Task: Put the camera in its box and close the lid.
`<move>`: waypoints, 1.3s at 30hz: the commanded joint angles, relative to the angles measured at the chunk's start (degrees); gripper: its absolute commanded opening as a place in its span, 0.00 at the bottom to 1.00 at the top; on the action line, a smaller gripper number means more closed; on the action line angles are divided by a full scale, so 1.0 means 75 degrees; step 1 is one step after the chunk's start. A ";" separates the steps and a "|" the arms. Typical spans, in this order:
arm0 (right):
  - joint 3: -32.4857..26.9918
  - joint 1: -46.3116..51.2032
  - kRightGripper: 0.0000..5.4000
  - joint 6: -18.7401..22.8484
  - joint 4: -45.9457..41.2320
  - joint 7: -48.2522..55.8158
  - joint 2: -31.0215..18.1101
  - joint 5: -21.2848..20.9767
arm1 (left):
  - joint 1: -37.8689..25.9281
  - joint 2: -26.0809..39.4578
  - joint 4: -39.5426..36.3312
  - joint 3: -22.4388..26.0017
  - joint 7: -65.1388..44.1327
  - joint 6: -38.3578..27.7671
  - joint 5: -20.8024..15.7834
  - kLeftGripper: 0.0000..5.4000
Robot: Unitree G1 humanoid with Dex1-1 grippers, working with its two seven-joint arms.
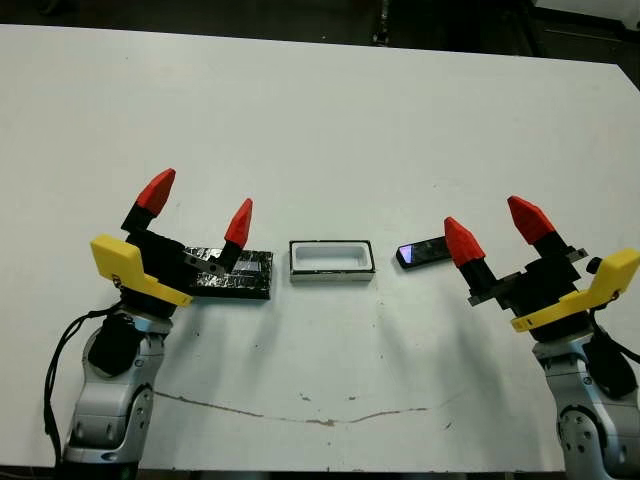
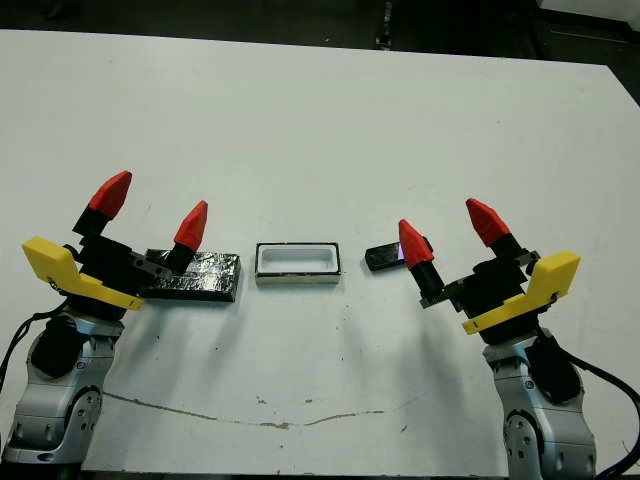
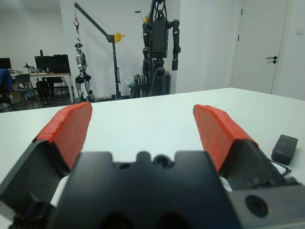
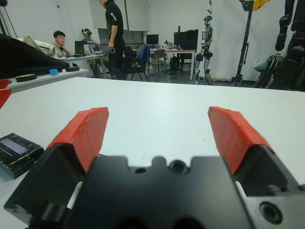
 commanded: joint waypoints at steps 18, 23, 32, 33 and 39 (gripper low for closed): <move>-0.0487 -0.1541 1.00 0.0285 0.1018 0.1451 -0.1959 0.0032 | 0.0014 0.0021 -0.0135 -0.0098 0.0119 0.0222 0.0074 1.00; -0.0121 -0.3618 1.00 0.0539 0.2832 0.3522 -0.3625 -0.0168 | 0.0003 0.0012 -0.0146 -0.0102 0.0101 0.0266 0.0012 1.00; 0.1848 -0.6584 1.00 -0.0464 0.5991 0.6574 -0.4051 -0.1835 | 0.0076 -0.0022 -0.0149 -0.0104 0.0185 0.0211 0.0103 1.00; 0.2104 -0.6844 1.00 -0.0524 0.6296 0.6928 -0.4008 -0.2025 | 0.0092 -0.0027 -0.0152 -0.0096 0.0175 0.0214 0.0066 1.00; 0.3187 -0.7706 1.00 -0.1031 0.7261 0.8027 -0.3792 -0.3120 | 0.0134 -0.0035 -0.0164 -0.0070 0.0137 0.0206 -0.0052 1.00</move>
